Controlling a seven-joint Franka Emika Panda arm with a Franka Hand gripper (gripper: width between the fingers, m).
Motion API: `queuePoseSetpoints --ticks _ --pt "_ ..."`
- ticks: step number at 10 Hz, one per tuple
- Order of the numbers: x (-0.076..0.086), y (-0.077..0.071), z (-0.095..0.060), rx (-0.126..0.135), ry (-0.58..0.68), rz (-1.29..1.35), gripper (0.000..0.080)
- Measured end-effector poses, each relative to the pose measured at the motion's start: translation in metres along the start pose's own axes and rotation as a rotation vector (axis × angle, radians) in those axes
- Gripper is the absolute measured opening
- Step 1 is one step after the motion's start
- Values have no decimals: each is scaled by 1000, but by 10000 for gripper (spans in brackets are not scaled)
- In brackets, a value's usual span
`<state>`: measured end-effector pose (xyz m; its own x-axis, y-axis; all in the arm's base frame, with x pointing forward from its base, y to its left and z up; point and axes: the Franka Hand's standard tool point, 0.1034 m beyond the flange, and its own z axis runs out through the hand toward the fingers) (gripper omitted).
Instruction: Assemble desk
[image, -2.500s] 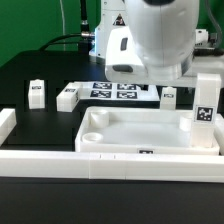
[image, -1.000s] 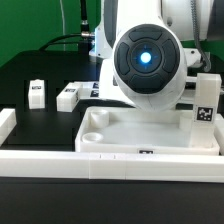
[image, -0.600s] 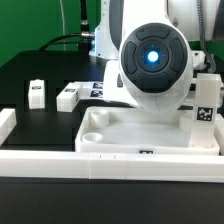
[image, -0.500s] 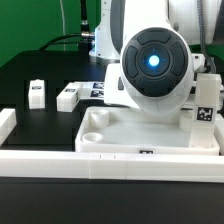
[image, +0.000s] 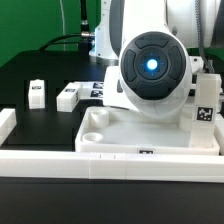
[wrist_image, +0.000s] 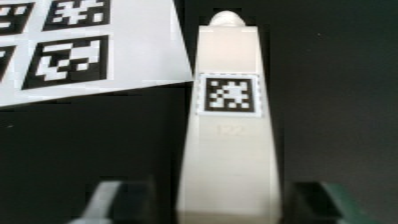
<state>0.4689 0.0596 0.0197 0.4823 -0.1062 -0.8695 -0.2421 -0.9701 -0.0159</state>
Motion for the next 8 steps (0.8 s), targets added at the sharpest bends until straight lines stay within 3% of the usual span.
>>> queuePoseSetpoints --ticks 1,2,3,4,8 --pt "0 1 0 1 0 0 187" --pt "0 1 0 2 0 1 69" --pt "0 2 -1 3 0 1 69" --pt "0 2 -1 5 1 1 15" --pt "-10 8 -15 21 6 -4 2"
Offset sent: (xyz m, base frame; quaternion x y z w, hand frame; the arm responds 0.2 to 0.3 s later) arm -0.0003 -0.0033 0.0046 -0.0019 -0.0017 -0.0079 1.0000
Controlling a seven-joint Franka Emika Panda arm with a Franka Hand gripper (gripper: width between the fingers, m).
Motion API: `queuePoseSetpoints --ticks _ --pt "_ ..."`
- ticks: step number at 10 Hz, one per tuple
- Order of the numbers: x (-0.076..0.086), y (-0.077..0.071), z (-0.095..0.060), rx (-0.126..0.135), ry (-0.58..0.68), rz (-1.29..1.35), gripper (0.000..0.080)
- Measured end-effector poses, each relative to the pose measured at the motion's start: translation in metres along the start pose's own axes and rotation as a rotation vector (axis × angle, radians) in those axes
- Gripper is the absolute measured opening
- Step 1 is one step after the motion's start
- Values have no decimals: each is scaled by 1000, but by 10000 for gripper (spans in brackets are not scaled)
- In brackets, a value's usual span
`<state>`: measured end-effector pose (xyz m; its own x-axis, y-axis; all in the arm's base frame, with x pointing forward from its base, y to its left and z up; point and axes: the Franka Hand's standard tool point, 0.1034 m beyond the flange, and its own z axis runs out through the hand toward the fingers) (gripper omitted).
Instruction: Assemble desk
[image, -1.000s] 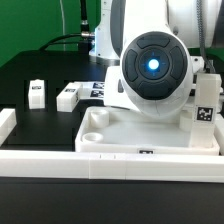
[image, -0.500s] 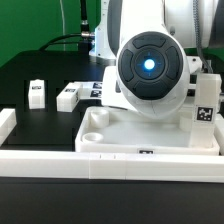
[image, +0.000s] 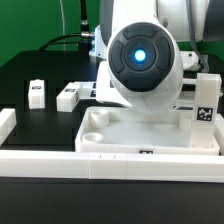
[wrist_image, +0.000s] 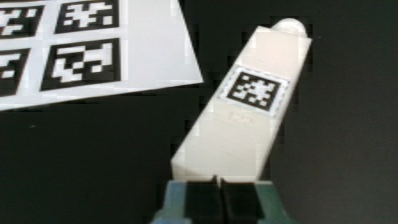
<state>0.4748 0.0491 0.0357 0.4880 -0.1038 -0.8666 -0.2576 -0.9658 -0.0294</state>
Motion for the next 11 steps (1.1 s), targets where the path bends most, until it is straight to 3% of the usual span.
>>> queuePoseSetpoints --ticks 4,5,6,8,9,10,11 --pt "1 0 -2 3 5 12 49" --pt "1 0 -2 3 5 12 225" --pt "1 1 -2 3 5 12 225" --pt "1 5 -2 8 1 69 541" --pt "1 7 -2 10 1 110 541" --pt "2 9 -3 13 1 112 630" --pt "2 9 -3 13 3 112 644"
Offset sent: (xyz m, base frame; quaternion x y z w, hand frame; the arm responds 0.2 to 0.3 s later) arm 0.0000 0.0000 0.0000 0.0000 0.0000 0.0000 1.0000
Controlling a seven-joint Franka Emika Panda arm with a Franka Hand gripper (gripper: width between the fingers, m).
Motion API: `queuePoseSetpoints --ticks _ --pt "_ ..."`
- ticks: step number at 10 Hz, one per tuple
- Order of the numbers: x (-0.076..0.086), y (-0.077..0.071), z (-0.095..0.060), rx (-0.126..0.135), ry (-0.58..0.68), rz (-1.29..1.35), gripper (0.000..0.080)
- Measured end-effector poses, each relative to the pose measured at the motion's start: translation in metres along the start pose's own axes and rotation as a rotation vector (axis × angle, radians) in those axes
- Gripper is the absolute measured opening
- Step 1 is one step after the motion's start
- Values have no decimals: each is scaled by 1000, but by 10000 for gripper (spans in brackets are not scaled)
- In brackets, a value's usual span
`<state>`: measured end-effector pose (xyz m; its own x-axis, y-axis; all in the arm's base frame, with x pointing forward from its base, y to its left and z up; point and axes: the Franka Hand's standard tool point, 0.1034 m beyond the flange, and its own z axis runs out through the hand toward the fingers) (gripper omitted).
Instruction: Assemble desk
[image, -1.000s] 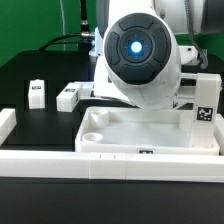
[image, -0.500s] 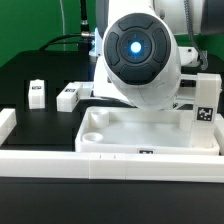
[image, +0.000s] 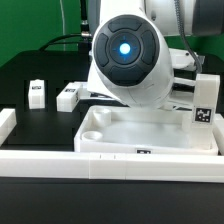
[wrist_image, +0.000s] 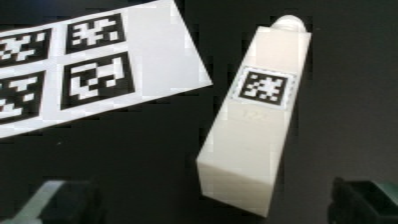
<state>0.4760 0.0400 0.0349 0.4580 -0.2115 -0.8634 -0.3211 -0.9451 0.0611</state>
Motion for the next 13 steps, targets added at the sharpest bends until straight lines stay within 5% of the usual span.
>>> queuePoseSetpoints --ticks 4,13 --pt "1 8 7 9 -19 78 649" --pt "-4 -3 21 7 -39 142 649"
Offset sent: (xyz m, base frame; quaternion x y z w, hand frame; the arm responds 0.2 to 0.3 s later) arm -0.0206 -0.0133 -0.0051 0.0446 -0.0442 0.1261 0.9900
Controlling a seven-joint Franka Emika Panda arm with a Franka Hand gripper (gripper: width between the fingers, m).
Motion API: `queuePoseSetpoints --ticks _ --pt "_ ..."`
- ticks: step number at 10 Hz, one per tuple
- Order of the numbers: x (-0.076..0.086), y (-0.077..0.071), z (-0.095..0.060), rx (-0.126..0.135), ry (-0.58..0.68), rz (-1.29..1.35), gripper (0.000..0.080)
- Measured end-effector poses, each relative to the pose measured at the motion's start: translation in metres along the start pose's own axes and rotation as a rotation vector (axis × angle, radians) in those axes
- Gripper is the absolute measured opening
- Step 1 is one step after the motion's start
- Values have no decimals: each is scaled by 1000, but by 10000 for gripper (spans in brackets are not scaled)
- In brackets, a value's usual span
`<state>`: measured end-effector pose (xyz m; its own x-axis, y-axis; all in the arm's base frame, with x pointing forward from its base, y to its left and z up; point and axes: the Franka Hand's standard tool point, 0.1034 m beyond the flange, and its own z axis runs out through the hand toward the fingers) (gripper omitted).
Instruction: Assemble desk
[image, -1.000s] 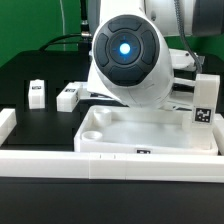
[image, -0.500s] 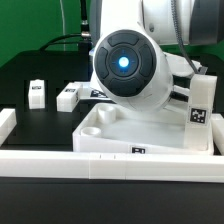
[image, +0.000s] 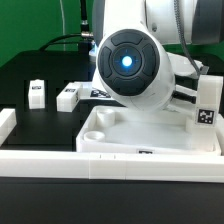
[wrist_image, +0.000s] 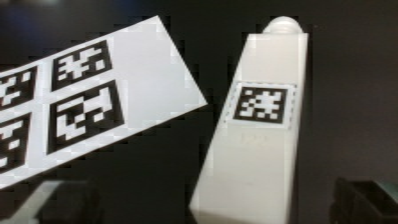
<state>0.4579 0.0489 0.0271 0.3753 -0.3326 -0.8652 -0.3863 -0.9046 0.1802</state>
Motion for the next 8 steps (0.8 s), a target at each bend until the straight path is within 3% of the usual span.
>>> queuePoseSetpoints --ticks 5,6,7,8 --pt "-1 -3 -1 -2 5 3 619" --pt "-1 -3 -1 -3 5 2 440" --pt "-1 -4 -1 -3 5 2 440" --pt "-1 -4 -1 -3 5 1 256"
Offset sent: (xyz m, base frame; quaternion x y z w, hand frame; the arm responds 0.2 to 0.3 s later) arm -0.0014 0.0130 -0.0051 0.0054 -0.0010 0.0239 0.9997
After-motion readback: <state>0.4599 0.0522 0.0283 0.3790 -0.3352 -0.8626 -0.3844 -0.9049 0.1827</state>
